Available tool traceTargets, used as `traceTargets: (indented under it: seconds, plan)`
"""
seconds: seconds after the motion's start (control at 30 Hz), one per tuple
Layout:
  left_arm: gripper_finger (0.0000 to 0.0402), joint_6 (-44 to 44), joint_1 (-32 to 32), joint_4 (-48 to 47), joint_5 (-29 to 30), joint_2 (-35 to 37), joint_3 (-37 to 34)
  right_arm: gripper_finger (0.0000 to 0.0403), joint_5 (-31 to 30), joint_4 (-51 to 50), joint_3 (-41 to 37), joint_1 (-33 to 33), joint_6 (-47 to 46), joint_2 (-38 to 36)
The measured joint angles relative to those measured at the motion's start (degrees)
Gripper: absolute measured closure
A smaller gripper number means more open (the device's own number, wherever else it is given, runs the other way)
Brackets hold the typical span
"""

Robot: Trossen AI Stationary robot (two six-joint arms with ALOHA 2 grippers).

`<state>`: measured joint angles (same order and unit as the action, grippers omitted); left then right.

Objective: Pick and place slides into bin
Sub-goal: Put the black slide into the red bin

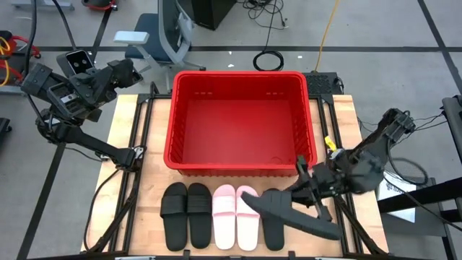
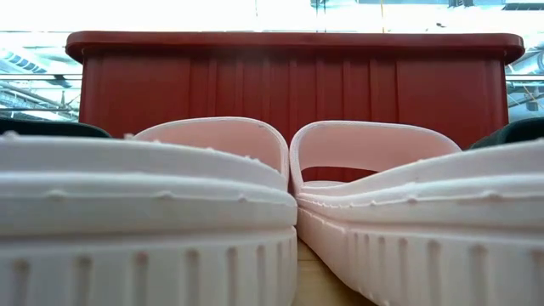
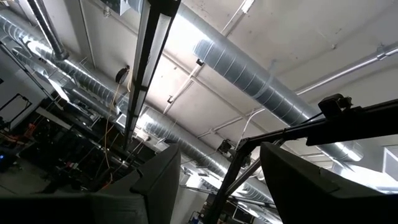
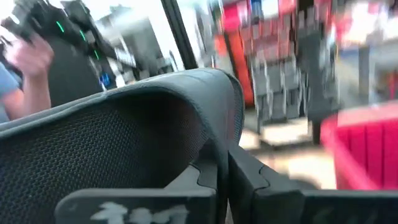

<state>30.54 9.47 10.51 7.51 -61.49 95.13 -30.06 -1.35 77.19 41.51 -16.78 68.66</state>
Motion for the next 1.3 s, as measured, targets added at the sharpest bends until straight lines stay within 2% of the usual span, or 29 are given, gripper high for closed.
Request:
traceTargets:
  seconds: [0.23, 0.47, 0.6, 0.93, 1.13, 1.2, 1.3]
  plan:
    - [0.0174, 0.5, 0.0, 0.0, 0.0, 0.0, 0.0, 0.0401, 0.0, 22.2, 0.0, -5.7, 24.2, 0.0]
    - [0.0174, 0.5, 0.0, 0.0, -0.1, 0.0, 0.0, 0.0402, -0.6, 34.5, 0.0, -13.1, 41.2, 0.0]
    - [0.0174, 0.4, 0.0, 0.0, -0.2, 0.0, 0.0, 0.0402, -8.5, 37.3, 0.0, -17.8, 45.6, 0.0]
    - [0.0174, 0.4, 0.0, -4.4, -2.8, 0.0, 0.0, 0.0402, -30.5, 35.0, 0.1, -26.6, 55.5, 0.0]
    - [0.0174, -0.9, 0.0, -4.9, -1.3, 0.0, 0.0, 0.0402, -43.3, 31.1, 0.1, -29.3, 65.6, 0.0]
    - [0.0174, -2.5, 0.0, -4.9, 0.5, 0.0, 0.0, 0.0402, -48.0, 30.4, 0.1, -30.1, 70.0, 0.0]
    - [0.0174, -4.3, 0.0, -4.9, 4.2, 0.0, 0.0, 0.0403, -51.3, 29.0, 0.1, -31.8, 76.2, 0.0]
